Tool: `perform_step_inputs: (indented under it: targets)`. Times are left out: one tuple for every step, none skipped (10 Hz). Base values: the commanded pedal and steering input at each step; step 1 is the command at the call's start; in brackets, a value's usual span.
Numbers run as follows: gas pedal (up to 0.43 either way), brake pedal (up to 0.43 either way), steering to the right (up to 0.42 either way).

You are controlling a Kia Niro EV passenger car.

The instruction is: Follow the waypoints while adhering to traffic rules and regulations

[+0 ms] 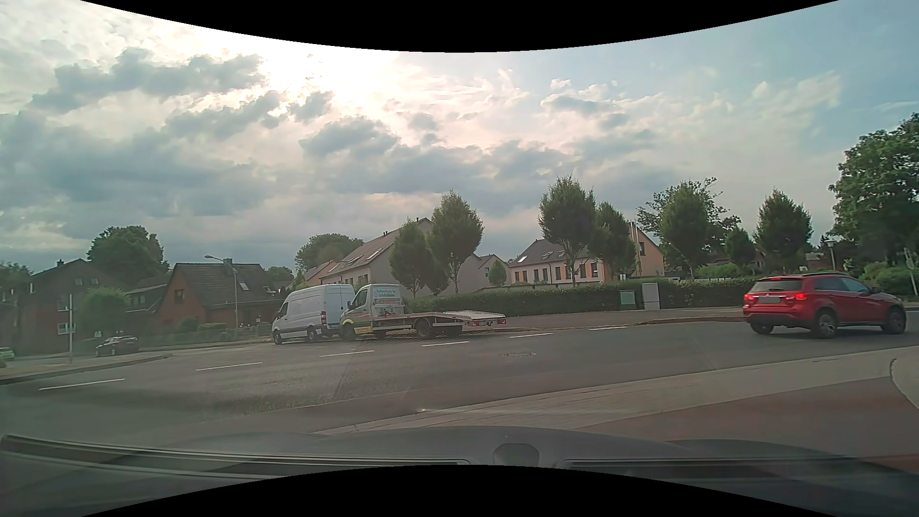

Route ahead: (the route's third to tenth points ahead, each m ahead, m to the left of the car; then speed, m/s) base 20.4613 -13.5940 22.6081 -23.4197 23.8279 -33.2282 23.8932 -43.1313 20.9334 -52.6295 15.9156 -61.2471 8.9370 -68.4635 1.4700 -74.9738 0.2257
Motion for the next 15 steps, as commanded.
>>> perform_step_inputs:
  targets:
    - [0.000,0.073,-0.005]
    - [0.000,0.067,-0.005]
    - [0.000,0.061,-0.005]
    - [0.000,0.061,-0.005]
    - [0.000,0.061,-0.005]
    - [0.000,0.073,-0.005]
    - [0.000,0.098,-0.005]
    - [0.000,0.116,-0.005]
    - [0.000,0.122,-0.005]
    - [0.000,0.128,-0.005]
    - [0.000,0.128,-0.005]
    - [0.000,0.134,-0.005]
    - [0.000,0.146,-0.005]
    - [0.000,0.159,-0.005]
    - [0.000,0.165,-0.005]
